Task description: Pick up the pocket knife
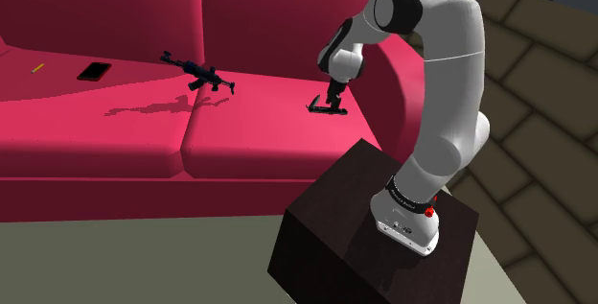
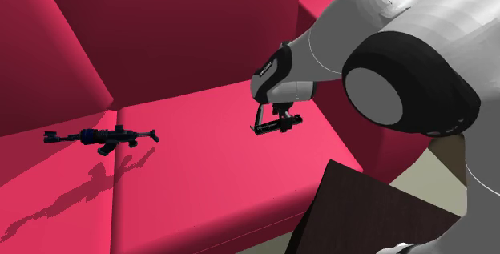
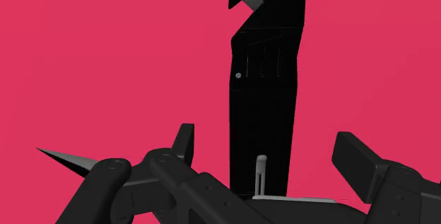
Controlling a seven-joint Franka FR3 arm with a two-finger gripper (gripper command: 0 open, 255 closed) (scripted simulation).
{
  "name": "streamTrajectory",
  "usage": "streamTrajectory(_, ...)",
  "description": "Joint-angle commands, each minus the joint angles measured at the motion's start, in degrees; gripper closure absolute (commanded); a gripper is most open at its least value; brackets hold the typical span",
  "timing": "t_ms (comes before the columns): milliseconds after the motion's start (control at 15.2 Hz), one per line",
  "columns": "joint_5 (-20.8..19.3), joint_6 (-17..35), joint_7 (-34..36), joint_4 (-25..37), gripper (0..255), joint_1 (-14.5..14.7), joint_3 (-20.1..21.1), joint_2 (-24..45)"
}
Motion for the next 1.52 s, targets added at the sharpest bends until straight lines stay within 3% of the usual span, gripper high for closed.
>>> streamTrajectory(0, 0.6, 0.6, -0.3, 0.5, 0, -0.4, 0.6, 1.1)
streamTrajectory(66, 0.6, 0.6, -0.3, 0.5, 0, -0.4, 0.6, 1.1)
streamTrajectory(132, 0.7, 0.8, -0.4, 0.3, 255, -0.4, 0.7, 1.0)
streamTrajectory(726, 0.6, 0.6, -0.3, 0.5, 255, -0.4, 0.6, 1.1)
streamTrajectory(1452, -4.6, -4.7, 3.3, -1.1, 255, 2.9, -3.8, -6.2)
